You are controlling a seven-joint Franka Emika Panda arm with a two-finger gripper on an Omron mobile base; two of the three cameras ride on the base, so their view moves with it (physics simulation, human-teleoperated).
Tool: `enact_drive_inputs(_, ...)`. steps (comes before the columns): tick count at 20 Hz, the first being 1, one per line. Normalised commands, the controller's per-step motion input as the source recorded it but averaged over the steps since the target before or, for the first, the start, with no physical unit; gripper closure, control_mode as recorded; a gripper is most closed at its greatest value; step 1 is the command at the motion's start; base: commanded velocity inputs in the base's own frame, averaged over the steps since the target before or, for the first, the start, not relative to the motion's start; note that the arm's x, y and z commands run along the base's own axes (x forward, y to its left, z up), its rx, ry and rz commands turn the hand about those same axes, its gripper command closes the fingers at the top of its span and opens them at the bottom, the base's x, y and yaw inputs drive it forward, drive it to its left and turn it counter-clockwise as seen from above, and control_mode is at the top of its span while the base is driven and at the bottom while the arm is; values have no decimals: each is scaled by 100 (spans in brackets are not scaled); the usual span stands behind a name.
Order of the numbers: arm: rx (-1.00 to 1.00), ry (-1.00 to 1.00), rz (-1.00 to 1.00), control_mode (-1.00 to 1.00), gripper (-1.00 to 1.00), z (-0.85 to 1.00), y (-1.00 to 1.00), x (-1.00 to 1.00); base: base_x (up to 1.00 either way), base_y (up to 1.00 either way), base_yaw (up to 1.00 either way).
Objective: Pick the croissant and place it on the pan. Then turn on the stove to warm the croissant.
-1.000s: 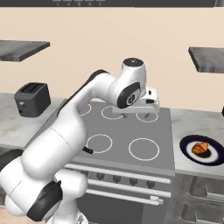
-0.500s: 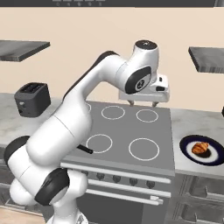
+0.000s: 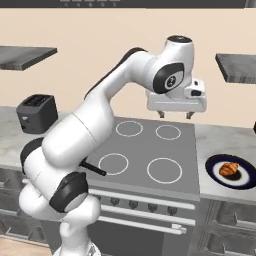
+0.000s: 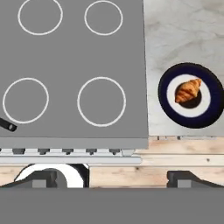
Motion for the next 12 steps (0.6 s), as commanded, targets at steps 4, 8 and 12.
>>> enact_drive_inputs(4,-10,23,0,-100,-100,-66,-75,22,0,0,0)
enact_drive_inputs(8,-11,16,0,-100,-100,-55,-65,25,0,0,0)
enact_drive_inputs(12,-11,6,1,-100,-100,-48,-52,7,0,0,0)
